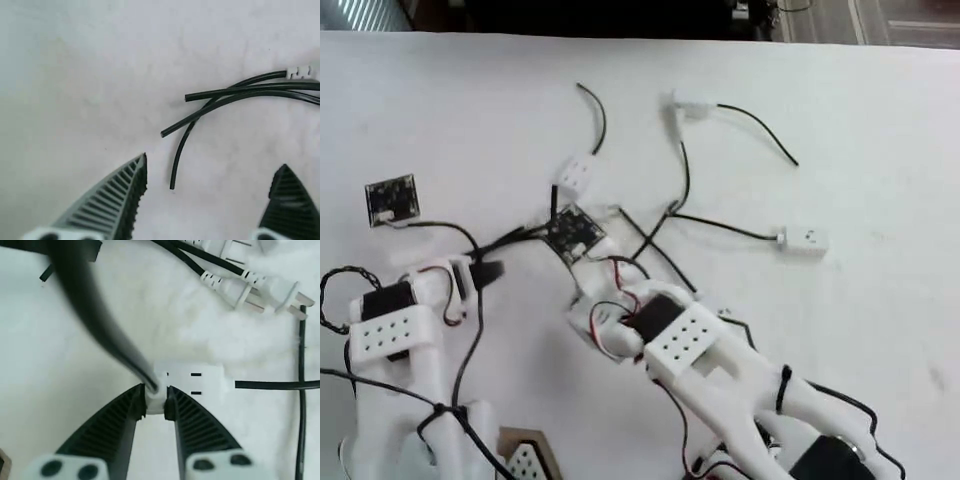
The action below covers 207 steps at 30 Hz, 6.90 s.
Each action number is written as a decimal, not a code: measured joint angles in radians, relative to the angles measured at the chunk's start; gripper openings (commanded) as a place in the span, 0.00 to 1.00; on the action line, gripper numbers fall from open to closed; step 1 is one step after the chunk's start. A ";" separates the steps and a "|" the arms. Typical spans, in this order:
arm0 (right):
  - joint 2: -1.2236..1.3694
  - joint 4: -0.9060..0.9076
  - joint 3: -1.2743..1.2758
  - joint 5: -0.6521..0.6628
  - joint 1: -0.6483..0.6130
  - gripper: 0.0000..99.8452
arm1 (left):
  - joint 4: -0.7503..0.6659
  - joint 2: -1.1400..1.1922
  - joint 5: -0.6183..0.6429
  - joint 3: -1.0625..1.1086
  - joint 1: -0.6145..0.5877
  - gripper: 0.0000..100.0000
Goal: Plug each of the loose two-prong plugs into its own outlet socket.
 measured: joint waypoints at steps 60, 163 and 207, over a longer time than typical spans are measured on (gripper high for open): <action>-0.026 0.341 -0.157 0.597 0.133 0.38 | -0.003 0.000 0.000 0.000 -0.006 0.38; 1.554 0.428 -2.102 0.704 0.753 0.21 | -0.008 0.000 0.000 0.017 -0.005 0.38; 1.318 1.036 -2.056 0.534 0.511 0.17 | -0.035 0.000 0.006 0.017 -0.034 0.38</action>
